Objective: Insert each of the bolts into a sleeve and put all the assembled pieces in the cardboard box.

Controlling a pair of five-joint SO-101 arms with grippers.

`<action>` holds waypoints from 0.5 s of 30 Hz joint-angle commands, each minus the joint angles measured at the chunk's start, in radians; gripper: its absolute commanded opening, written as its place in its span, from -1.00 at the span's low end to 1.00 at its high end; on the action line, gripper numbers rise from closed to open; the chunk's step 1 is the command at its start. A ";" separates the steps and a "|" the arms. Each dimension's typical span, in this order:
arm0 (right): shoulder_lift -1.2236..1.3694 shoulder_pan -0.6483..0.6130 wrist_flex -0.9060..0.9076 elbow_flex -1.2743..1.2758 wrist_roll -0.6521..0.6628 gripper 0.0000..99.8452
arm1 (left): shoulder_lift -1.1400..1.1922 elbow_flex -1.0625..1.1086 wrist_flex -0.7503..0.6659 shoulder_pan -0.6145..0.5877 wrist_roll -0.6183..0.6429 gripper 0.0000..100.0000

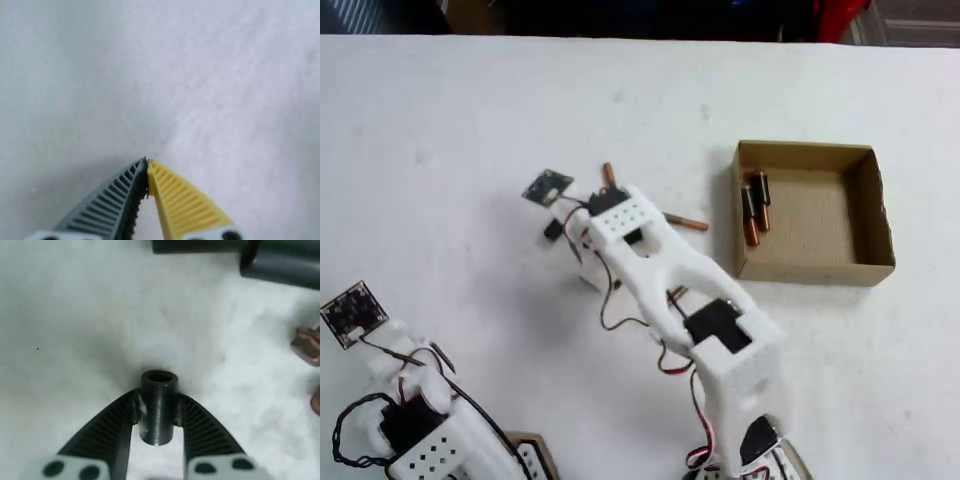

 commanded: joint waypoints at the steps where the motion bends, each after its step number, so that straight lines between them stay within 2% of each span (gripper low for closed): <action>1: 0.019 0.008 0.004 -0.060 0.000 -0.96 | -0.007 0.000 0.006 -0.002 -0.009 -0.95; 3: 0.018 0.005 0.005 -0.060 0.000 -0.93 | -0.007 0.000 0.006 -0.002 -0.009 -0.95; 7: 0.018 0.001 0.031 -0.064 0.002 -0.74 | -0.007 0.000 0.006 -0.002 -0.009 -0.95; 15: 0.018 0.001 0.050 -0.077 0.002 -0.73 | -0.007 0.000 0.006 -0.002 -0.009 -0.95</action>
